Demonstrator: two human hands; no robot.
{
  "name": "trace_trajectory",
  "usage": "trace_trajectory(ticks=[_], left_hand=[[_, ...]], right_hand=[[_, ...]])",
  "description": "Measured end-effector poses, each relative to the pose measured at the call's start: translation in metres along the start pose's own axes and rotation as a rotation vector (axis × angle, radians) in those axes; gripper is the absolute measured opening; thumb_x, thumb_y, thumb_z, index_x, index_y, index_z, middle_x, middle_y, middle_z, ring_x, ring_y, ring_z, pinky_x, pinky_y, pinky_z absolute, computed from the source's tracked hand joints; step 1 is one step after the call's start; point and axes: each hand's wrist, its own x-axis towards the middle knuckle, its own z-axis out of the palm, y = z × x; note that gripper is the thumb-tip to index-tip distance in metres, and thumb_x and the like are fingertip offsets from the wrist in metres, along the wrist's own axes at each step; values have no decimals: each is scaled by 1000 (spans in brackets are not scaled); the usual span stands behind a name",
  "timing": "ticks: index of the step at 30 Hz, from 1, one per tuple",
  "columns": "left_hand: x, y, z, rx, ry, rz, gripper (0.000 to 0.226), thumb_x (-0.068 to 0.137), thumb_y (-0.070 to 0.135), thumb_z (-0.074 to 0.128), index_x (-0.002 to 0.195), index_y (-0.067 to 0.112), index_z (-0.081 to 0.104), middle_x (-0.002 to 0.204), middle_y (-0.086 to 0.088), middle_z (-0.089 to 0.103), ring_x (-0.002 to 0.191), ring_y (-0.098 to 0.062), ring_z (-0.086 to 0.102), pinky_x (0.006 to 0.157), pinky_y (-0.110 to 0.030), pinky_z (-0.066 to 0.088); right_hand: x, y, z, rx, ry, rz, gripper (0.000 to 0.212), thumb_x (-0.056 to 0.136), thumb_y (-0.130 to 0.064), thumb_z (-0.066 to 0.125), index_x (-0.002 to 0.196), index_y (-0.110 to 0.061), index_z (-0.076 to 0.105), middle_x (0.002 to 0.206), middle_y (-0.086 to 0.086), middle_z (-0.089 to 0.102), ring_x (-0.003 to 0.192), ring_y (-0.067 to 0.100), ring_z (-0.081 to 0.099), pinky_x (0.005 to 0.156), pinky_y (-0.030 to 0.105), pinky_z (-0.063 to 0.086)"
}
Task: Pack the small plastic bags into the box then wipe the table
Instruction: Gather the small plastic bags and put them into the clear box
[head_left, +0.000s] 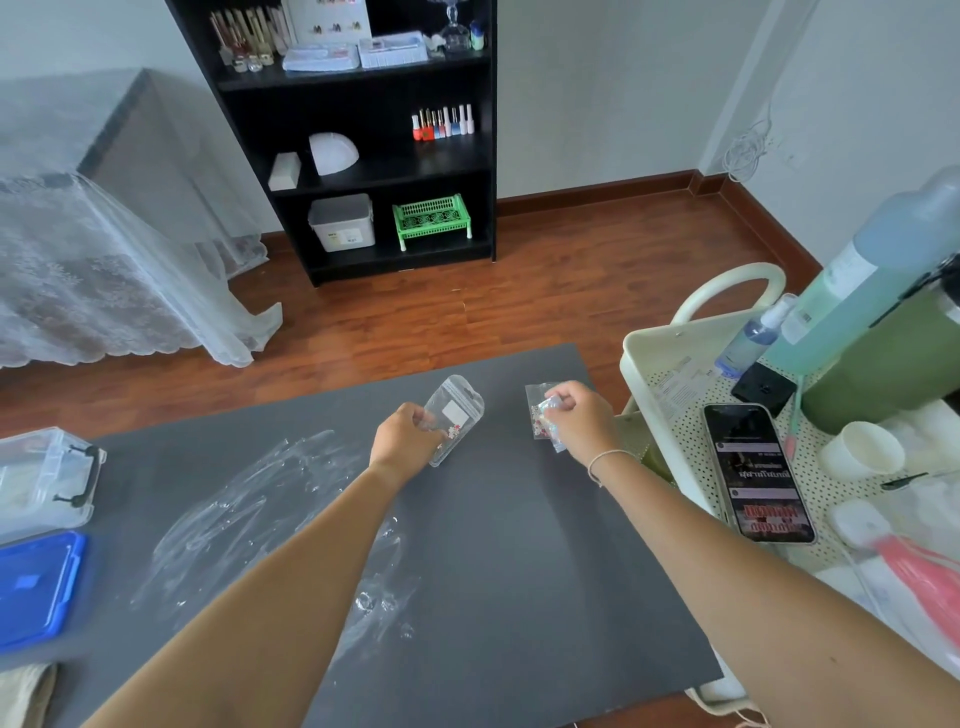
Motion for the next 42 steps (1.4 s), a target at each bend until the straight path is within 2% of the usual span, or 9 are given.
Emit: trace_trajectory(ticks=[2,4,7,11,22,27,33,37,42], left_hand=[[-1,-1,-1,-27,3,-10,18,77,18,66,90,18,54,91,2,57,82,-18,55,63,-25,39],[-1,-2,-3,-56,12,-26,13,76,18,63,87,18,56,90,0,61,84,-22,61,68,-28,44],[-3,-4,-5,-71,19,-35,7,76,18,58,83,18,59,88,-4,67,84,-25,65,69,-30,48],[-6,-6,-7,-55,26,-21,6,78,19,57,83,22,58,77,4,65,74,-17,62,50,-23,39],[-10,-10,-9,-69,48,-16,9,79,15,57,87,19,57,68,6,60,58,-8,59,54,-17,41],[-14,-15,-14,-93,49,-4,10,81,14,57,89,19,58,67,4,61,58,-8,59,50,-22,41],[-21,-24,-32,-156,97,-10,9,84,11,57,90,17,60,66,8,51,49,-6,55,44,-23,50],[-27,-37,-54,-206,108,-22,10,83,12,57,91,18,61,76,3,53,65,-17,61,58,-25,50],[-33,-56,-94,-324,165,-34,9,86,8,56,93,14,59,85,-3,57,52,-9,58,46,-19,45]], right_hand=[[9,1,0,4,22,13,16,85,-6,54,97,-12,63,96,7,65,62,16,54,38,6,35],[15,1,0,-42,17,36,19,85,-7,53,101,-12,63,104,10,66,83,26,60,62,17,48],[16,5,3,-226,1,20,27,84,-6,52,108,-13,60,114,13,59,102,33,57,89,41,46],[13,11,7,-399,71,-7,34,83,-4,54,117,-11,54,122,17,48,107,38,49,89,42,43],[5,4,16,-458,45,146,37,89,-12,50,125,-6,45,126,20,53,118,38,47,96,42,40],[0,1,24,-400,-17,87,29,87,-9,49,116,-4,53,119,19,58,110,38,53,88,40,44],[-12,-9,34,-138,-98,4,6,79,-3,54,82,-6,59,82,12,59,74,29,48,63,29,35],[-23,-26,48,-32,-184,-53,10,81,-5,57,77,-13,53,69,-2,50,70,23,45,54,27,35],[-36,-59,73,40,-255,-133,9,83,-11,61,77,-13,54,72,1,53,68,20,45,52,22,35]])
